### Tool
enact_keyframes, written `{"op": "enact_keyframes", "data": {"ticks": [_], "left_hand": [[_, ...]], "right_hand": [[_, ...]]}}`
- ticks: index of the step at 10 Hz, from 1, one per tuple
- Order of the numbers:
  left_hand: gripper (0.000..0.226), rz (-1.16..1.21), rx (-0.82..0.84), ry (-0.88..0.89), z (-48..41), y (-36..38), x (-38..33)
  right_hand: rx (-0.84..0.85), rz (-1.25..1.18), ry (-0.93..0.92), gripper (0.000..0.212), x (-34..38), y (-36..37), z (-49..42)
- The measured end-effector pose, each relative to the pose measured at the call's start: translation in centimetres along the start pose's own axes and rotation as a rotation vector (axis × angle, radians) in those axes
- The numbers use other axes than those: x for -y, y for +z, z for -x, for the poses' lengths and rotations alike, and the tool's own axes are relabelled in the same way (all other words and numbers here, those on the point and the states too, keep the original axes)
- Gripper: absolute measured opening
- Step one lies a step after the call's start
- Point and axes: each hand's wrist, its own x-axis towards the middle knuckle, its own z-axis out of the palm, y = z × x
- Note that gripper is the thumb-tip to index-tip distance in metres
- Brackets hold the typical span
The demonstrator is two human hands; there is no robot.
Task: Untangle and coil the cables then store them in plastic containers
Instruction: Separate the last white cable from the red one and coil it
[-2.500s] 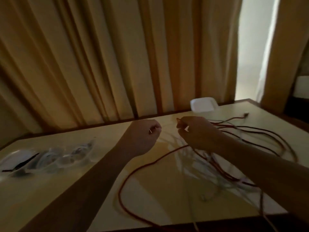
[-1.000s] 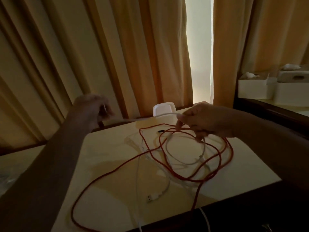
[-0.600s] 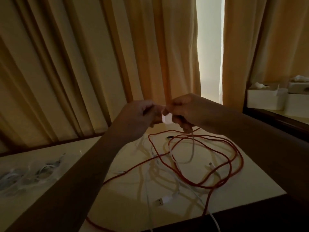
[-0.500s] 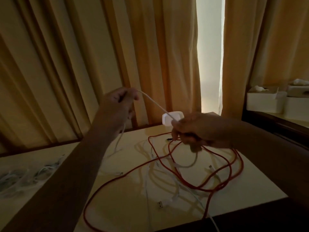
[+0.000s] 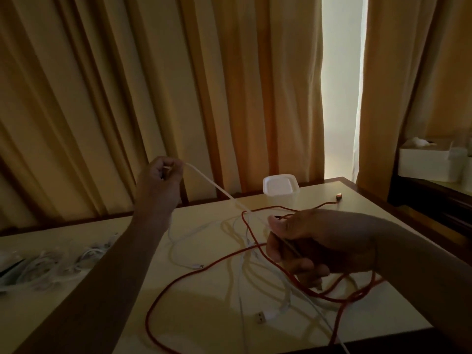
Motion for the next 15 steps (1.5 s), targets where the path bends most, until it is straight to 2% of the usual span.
{"op": "enact_keyframes", "data": {"ticks": [1, 2, 3, 4, 5, 6, 7, 8, 9, 10, 11, 12, 13, 14, 15], "left_hand": [[0.013, -0.233, 0.095, 0.081, 1.4, -0.2, 0.7], [0.017, -0.513, 0.545, 0.269, 6.2, 0.1, 0.2], [0.017, -0.512, 0.786, 0.475, 11.0, -1.2, -3.0], [0.019, -0.459, 0.596, 0.73, 9.3, -3.4, -6.6], [0.015, -0.482, 0.444, 0.769, 5.4, -3.6, -7.8], [0.029, -0.155, 0.56, 0.464, 4.4, -1.4, -6.3], [0.042, -0.2, 0.741, 0.307, 7.0, 0.5, -4.1], [0.023, -0.529, 0.809, 0.422, 8.9, -0.6, -4.2], [0.015, -0.407, 0.615, 0.584, 7.0, -2.4, -6.7], [0.016, -0.196, 0.593, 0.502, 4.9, -2.2, -7.3], [0.026, -0.044, 0.672, 0.271, 6.7, -0.2, -5.7], [0.013, -0.473, 0.813, 0.402, 9.0, 0.2, -5.4], [0.015, -0.595, 0.811, 0.597, 8.0, -1.1, -7.5], [0.013, -0.467, 0.576, 0.664, 5.3, -2.4, -8.5], [0.023, -0.179, 0.558, 0.315, 6.7, -1.0, -6.4]], "right_hand": [[0.109, -0.26, -0.302, 0.035, 0.0, 0.9, -0.8], [-0.04, -0.57, -0.808, 0.03, 1.8, 2.1, -2.5], [-0.759, 0.285, -1.04, 0.025, 2.8, 0.6, -4.5], [-0.809, 1.04, -0.685, 0.02, 1.3, 0.6, -6.0], [-0.433, 0.525, -0.486, 0.045, -0.3, 3.0, -5.4], [0.123, -0.311, -0.589, 0.04, 0.4, 5.6, -4.4], [-0.103, -0.384, -0.859, 0.029, 1.7, 5.1, -4.9], [-0.892, 0.839, -0.954, 0.017, 2.0, 1.6, -5.2], [-0.771, 0.89, -0.571, 0.028, 0.9, 0.5, -5.4], [-0.062, 0.076, -0.534, 0.047, 0.6, 4.1, -4.7], [0.044, -0.316, -0.831, 0.036, 1.6, 5.1, -4.5], [-0.805, 0.788, -1.001, 0.021, 0.9, 2.2, -5.3], [-0.934, 1.137, -0.721, 0.016, -0.2, -0.1, -6.1], [-0.294, 0.349, -0.469, 0.037, -0.6, 1.4, -5.2], [0.051, -0.211, -0.711, 0.04, 0.6, 3.5, -4.1]]}}
